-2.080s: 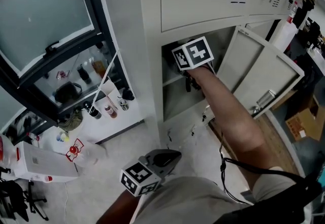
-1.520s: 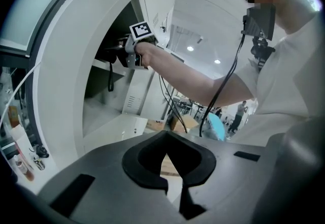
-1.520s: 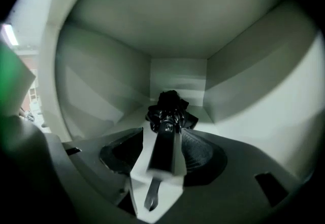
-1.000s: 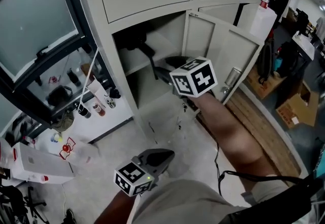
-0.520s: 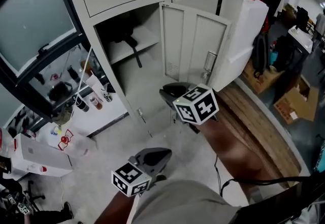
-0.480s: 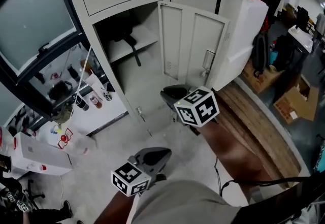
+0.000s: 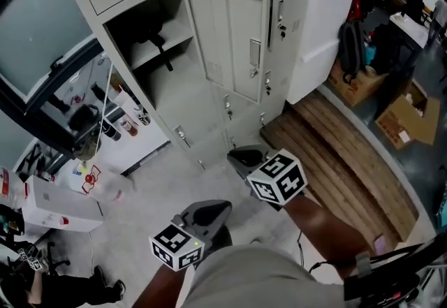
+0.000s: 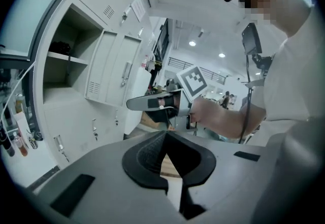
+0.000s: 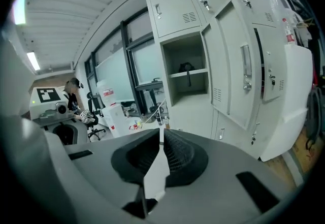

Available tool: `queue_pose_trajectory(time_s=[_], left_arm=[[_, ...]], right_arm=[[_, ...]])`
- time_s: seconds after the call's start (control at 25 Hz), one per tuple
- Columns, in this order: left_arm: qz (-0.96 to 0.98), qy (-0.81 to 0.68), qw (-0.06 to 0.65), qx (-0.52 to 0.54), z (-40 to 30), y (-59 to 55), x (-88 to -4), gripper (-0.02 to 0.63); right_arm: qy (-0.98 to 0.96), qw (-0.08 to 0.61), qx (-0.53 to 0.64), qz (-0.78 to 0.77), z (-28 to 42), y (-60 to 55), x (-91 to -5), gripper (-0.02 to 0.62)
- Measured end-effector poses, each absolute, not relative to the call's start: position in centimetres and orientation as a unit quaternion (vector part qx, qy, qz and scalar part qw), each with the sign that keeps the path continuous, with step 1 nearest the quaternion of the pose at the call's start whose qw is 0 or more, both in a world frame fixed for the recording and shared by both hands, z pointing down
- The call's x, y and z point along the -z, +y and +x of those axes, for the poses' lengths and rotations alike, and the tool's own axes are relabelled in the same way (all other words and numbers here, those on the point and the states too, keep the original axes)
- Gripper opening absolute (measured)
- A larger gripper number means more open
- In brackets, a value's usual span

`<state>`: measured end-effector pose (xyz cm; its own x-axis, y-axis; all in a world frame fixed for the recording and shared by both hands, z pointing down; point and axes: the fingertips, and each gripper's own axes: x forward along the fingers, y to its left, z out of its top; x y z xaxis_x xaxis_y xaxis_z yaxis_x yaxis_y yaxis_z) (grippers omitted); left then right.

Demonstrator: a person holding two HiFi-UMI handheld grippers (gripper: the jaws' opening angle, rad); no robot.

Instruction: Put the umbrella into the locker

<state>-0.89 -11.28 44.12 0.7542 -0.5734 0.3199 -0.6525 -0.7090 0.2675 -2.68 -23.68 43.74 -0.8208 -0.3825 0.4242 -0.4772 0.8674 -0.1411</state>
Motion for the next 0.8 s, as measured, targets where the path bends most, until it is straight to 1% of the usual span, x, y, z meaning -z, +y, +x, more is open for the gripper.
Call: queue_pose_trajectory(time_s=[0.2, 0.6, 0.8], left_arm=[[0.916, -0.338, 0.185, -0.11, 0.9, -9.0, -44.5, 0.009], [0.909, -0.353, 0.186, -0.118, 2.7, -4.8, -46.0, 0.009], [0.908, -0.356, 0.189, -0.113, 3.7, -3.6, -46.1, 0.011]], right_arm=[[-0.943, 0.219, -0.11, 0.227, 0.5, -19.3, -45.9, 0.031], [-0.939, 0.217, -0.148, 0.224, 5.0, -12.8, -49.6, 0.031], [-0.939, 0.215, -0.146, 0.227, 6.3, -10.6, -49.9, 0.028]])
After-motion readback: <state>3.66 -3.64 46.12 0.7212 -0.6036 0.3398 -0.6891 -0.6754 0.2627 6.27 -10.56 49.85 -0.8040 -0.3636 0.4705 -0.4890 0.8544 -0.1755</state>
